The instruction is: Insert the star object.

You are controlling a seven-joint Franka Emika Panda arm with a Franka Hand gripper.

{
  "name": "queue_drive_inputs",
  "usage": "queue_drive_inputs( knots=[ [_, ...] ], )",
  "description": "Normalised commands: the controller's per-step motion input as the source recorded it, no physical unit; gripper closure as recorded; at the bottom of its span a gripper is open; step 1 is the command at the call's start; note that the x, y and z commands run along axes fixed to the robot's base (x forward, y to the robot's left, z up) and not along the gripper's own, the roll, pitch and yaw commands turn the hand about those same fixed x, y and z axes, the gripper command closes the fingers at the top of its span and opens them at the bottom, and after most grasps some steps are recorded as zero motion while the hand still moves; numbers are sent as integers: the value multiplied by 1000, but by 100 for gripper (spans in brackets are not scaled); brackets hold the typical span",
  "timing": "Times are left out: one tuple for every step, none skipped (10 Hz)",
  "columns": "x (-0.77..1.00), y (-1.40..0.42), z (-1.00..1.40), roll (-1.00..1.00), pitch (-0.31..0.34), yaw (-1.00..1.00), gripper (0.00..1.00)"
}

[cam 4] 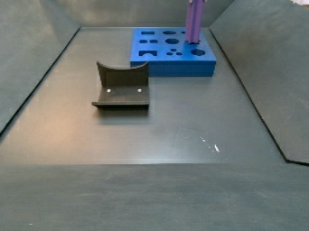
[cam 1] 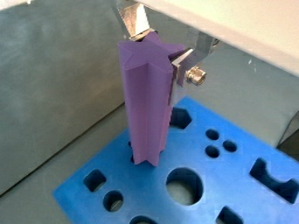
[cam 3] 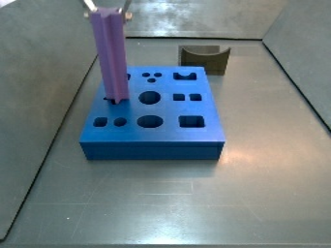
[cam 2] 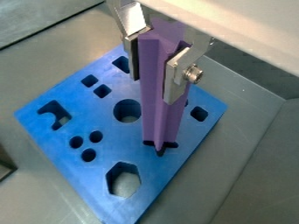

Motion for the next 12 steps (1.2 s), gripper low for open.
queue_drive_inputs(
  knots=[
    [-11, -9, -471, 24, -36, 0, 100],
    [-129, 0, -420, 31, -4, 0, 100],
    [-314, 34, -251, 40, 0, 111, 100],
    [-249, 151, -166, 97, 21, 91, 100],
    [-66, 154, -160, 94, 54, 20, 100],
    [0, 163, -146, 77, 67, 0, 100],
    [140, 94, -231, 39, 60, 0, 100],
    [346, 40, -283, 10, 27, -83, 100],
    [320, 46, -297, 106, 91, -109, 100],
    [237, 43, -283, 150, 123, -91, 100],
    [91, 0, -363, 160, 64, -49, 100],
    [0, -171, -734, 213, -66, -40, 100]
  ],
)
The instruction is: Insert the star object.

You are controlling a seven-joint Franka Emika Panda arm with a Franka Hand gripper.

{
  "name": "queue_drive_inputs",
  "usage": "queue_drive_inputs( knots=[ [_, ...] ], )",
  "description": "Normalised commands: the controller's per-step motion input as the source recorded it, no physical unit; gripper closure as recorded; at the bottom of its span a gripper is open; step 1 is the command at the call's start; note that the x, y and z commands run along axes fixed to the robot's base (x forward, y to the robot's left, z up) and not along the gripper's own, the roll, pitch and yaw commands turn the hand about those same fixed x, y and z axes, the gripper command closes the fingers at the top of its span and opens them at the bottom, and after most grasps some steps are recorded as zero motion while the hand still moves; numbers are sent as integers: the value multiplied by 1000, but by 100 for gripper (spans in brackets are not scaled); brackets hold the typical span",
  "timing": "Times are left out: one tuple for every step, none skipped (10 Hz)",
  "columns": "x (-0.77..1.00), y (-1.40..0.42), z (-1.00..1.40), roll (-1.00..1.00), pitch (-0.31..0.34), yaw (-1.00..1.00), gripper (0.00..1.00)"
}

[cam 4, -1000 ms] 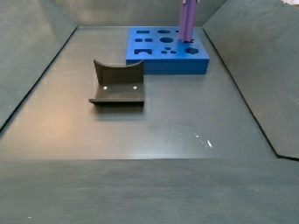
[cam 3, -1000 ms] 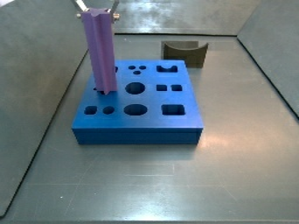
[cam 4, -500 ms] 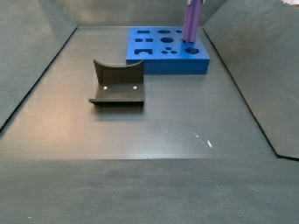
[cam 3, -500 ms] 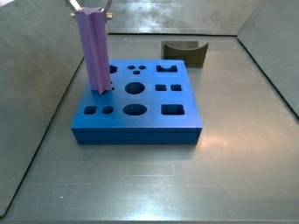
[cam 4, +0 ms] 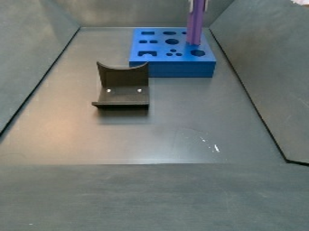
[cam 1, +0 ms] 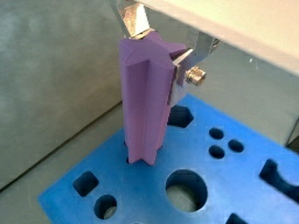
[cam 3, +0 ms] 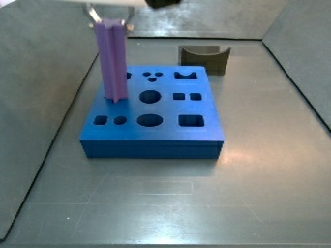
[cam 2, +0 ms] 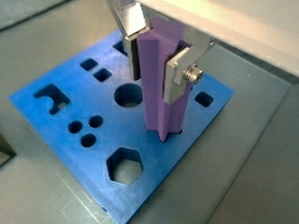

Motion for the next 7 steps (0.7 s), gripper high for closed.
queue_drive_inputs(
  knots=[
    [-66, -243, -857, 239, -107, 0, 100],
    [-94, -229, -849, 227, -124, 0, 100],
    [-129, -191, -771, 194, -189, 0, 100],
    [-266, 0, -374, -91, -426, 0, 100],
    [-200, 0, -377, 0, -413, 40, 100],
    [-23, 0, -74, 0, -107, 20, 100],
    [0, 0, 0, 0, 0, 0, 100]
  ],
)
